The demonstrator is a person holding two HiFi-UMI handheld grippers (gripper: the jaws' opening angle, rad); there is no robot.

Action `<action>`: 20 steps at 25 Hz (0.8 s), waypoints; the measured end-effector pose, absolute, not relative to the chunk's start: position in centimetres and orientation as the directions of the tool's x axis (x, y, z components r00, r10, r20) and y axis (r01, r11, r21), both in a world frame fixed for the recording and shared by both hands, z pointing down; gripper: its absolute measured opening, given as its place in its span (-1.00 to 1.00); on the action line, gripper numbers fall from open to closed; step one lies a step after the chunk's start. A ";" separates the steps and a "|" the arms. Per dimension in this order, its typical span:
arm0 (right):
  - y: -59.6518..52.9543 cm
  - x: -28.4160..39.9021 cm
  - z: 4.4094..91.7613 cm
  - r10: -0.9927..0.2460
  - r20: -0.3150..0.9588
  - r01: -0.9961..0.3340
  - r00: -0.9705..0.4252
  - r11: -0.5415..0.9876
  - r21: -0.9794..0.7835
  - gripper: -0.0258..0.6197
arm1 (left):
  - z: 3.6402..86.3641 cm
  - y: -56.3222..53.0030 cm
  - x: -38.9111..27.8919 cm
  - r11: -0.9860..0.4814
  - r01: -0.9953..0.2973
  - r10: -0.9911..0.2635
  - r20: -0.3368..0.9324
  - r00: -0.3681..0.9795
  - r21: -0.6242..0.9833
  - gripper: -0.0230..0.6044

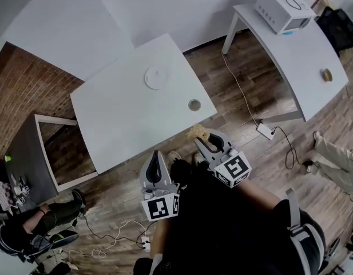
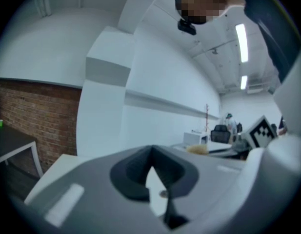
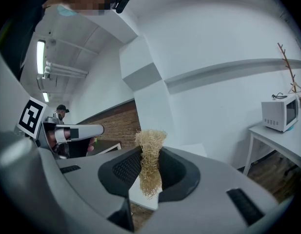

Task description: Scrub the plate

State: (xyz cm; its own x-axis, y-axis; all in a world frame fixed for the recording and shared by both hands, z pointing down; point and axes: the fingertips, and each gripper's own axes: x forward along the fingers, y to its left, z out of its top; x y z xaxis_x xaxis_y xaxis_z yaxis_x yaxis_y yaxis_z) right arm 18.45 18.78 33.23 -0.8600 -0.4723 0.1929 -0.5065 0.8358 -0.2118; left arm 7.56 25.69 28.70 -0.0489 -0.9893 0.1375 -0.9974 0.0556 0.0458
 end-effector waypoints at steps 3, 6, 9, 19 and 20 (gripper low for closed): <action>17.6 17.1 33.4 -0.476 0.197 -0.511 -0.857 0.833 -0.211 -0.67 | 29.1 24.4 5.9 0.061 -0.997 -0.989 0.135 -0.055 0.046 -0.92; 16.7 15.8 33.6 -0.485 0.206 -0.522 -0.850 0.828 -0.204 -0.67 | 29.7 23.0 4.1 0.053 -0.998 -0.990 0.135 -0.046 0.042 -0.92; 15.0 14.0 33.5 -0.502 0.209 -0.539 -0.839 0.819 -0.196 -0.67 | 29.7 20.7 1.8 0.029 -0.998 -0.992 0.124 -0.022 0.054 -0.92; 10.5 6.9 33.1 -0.564 0.225 -0.602 -0.795 0.781 -0.168 -0.67 | 28.7 15.2 -5.0 -0.064 -0.995 -0.995 0.077 0.070 0.076 -0.92; 10.2 6.3 33.2 -0.571 0.230 -0.610 -0.788 0.775 -0.167 -0.67 | 28.8 14.9 -5.6 -0.072 -0.994 -0.994 0.077 0.078 0.079 -0.92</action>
